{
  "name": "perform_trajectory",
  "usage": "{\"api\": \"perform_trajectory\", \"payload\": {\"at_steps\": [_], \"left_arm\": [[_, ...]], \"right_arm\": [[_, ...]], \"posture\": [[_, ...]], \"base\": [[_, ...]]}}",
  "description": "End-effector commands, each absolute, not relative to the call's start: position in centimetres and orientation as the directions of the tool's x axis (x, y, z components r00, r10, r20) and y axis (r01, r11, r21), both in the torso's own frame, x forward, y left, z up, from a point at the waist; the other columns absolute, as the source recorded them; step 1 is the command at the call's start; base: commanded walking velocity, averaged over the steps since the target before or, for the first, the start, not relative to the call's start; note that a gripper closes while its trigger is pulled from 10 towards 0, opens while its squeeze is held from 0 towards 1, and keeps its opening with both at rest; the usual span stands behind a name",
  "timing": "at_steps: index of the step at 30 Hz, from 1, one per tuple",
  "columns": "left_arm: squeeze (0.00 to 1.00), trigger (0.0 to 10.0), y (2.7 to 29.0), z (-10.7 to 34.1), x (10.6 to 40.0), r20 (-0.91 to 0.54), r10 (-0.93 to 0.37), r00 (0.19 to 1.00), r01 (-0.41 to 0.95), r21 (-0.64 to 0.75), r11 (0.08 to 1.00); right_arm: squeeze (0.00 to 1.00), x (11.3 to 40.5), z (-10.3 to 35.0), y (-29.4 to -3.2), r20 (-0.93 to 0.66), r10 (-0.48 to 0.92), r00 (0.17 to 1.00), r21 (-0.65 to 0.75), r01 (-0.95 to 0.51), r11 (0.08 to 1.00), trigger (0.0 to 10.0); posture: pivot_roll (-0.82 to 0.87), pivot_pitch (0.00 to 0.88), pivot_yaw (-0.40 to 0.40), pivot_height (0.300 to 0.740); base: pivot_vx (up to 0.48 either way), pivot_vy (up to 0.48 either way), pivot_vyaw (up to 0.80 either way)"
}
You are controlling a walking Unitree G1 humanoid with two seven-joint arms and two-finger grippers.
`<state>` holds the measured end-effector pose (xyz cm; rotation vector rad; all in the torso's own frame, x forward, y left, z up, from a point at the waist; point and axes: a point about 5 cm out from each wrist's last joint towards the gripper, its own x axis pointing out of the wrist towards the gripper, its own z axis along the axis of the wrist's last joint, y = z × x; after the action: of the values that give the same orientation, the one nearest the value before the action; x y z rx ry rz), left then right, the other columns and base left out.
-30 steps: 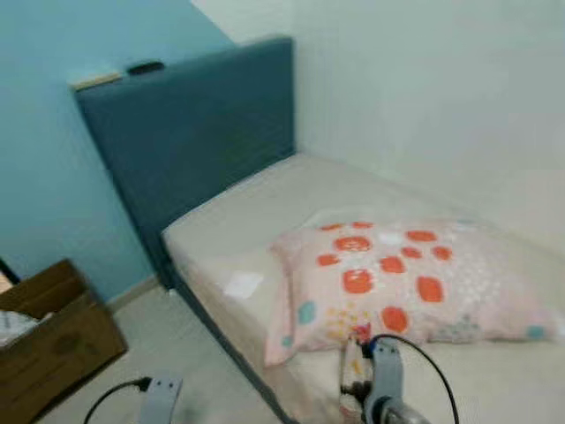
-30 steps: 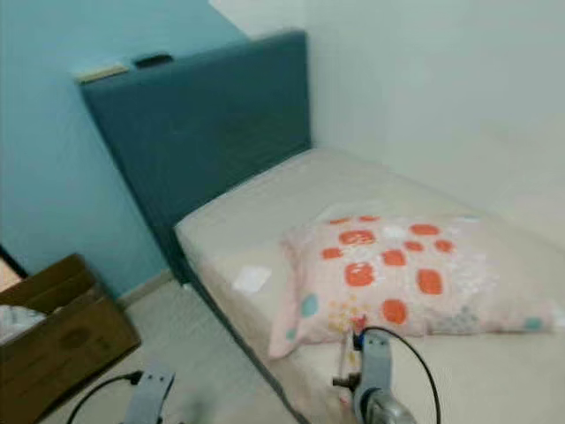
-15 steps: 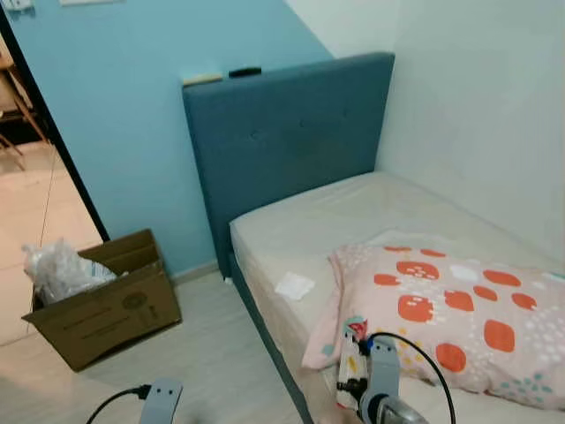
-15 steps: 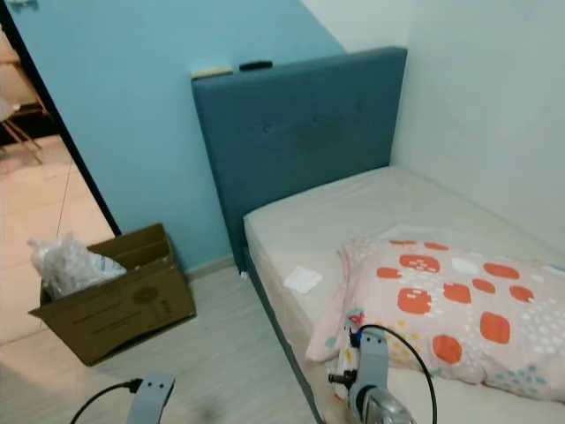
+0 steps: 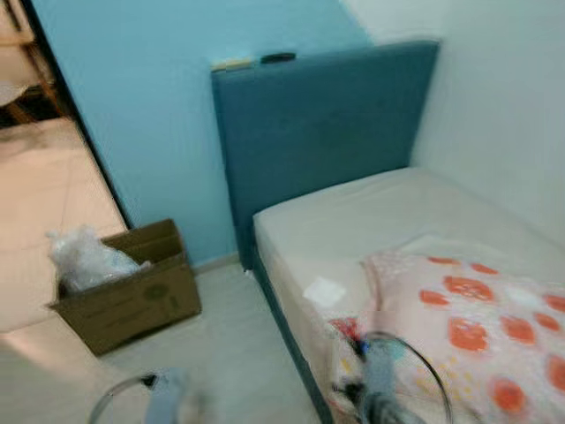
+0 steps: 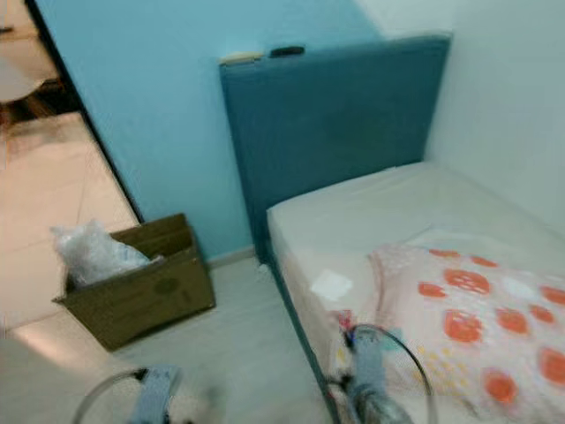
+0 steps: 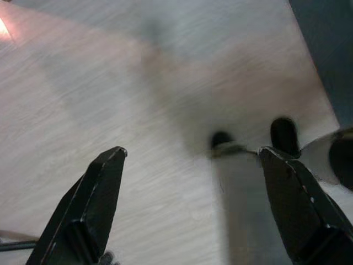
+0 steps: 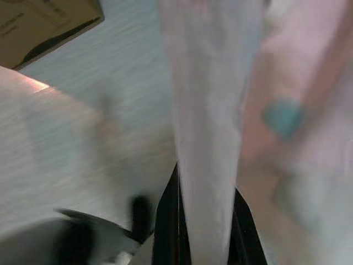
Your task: Clean up the room
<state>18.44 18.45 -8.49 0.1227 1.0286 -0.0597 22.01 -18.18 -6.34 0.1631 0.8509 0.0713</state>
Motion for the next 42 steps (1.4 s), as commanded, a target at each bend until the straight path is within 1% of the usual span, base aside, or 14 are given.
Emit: {"api": "perform_trajectory", "payload": {"at_steps": [1, 6, 9, 11, 18, 24, 28, 34, 36, 42], "left_arm": [[0.00, 10.0, 19.1, -8.6, 18.0, -0.865, 0.025, 0.501, 0.106, 0.091, 0.990], [0.00, 10.0, 18.9, -8.6, 18.1, -0.865, 0.021, 0.501, 0.110, 0.088, 0.990], [0.00, 10.0, 18.9, -8.6, 18.1, -0.866, 0.019, 0.500, 0.111, 0.086, 0.990], [0.00, 10.0, 19.3, -8.6, 18.0, -0.864, 0.019, 0.503, 0.097, 0.079, 0.992], [0.00, 10.0, 19.8, -8.5, 18.1, -0.860, 0.010, 0.509, 0.086, 0.063, 0.994], [0.00, 10.0, 19.4, -8.4, 18.3, -0.858, -0.005, 0.514, 0.088, 0.047, 0.995], [0.00, 10.0, 18.9, -8.5, 18.2, -0.858, -0.023, 0.513, 0.091, 0.028, 0.995], [0.00, 10.0, 18.9, -8.6, 18.0, -0.860, -0.023, 0.509, 0.092, 0.028, 0.995], [0.00, 10.0, 19.6, -8.6, 17.9, -0.861, -0.012, 0.508, 0.087, 0.038, 0.995], [0.00, 10.0, 20.2, -8.4, 18.0, -0.861, -0.003, 0.509, 0.083, 0.046, 0.995]], "right_arm": [[0.00, 22.7, -6.1, -17.1, -0.730, 0.139, 0.669, 0.189, 0.003, 0.982, 10.0], [0.00, 22.6, -6.1, -17.2, -0.739, 0.128, 0.661, 0.174, 0.003, 0.985, 10.0], [0.00, 22.8, -6.0, -17.3, -0.731, 0.122, 0.671, 0.185, 0.023, 0.982, 10.0], [0.00, 22.7, -6.1, -17.3, -0.736, 0.123, 0.666, 0.199, 0.040, 0.979, 10.0], [0.00, 22.7, -6.1, -17.6, -0.738, 0.097, 0.668, 0.199, 0.078, 0.977, 10.0], [0.00, 22.9, -5.9, -17.9, -0.733, 0.063, 0.677, 0.184, 0.107, 0.977, 10.0], [0.00, 23.6, -5.5, -18.4, -0.719, 0.021, 0.695, 0.163, 0.139, 0.977, 10.0], [0.00, 23.9, -5.2, -18.7, -0.713, 0.005, 0.701, 0.153, 0.148, 0.977, 10.0], [0.00, 24.2, -5.0, -18.9, -0.706, -0.008, 0.708, 0.154, 0.165, 0.974, 10.0], [0.00, 24.4, -4.9, -19.0, -0.703, -0.015, 0.711, 0.154, 0.173, 0.973, 10.0]], "posture": [[-0.01, 0.000, -0.001, 0.725], [-0.01, 0.000, -0.001, 0.725], [-0.01, 0.000, -0.001, 0.725], [-0.01, 0.000, 0.000, 0.725], [-0.01, 0.000, 0.004, 0.725], [-0.01, 0.000, 0.008, 0.725], [-0.01, 0.000, 0.013, 0.725], [-0.01, 0.000, 0.013, 0.725], [-0.01, 0.000, 0.015, 0.725], [-0.01, 0.000, 0.015, 0.725]], "base": [[0.371, 0.000, 0.00], [0.393, 0.000, 0.00], [0.371, 0.000, 0.00], [0.338, 0.000, -0.78], [0.000, 0.000, -0.78], [0.000, 0.000, -0.76], [0.000, 0.000, -0.76], [0.000, 0.000, -0.76], [0.000, 0.000, -0.76], [0.000, 0.000, -0.75]]}}
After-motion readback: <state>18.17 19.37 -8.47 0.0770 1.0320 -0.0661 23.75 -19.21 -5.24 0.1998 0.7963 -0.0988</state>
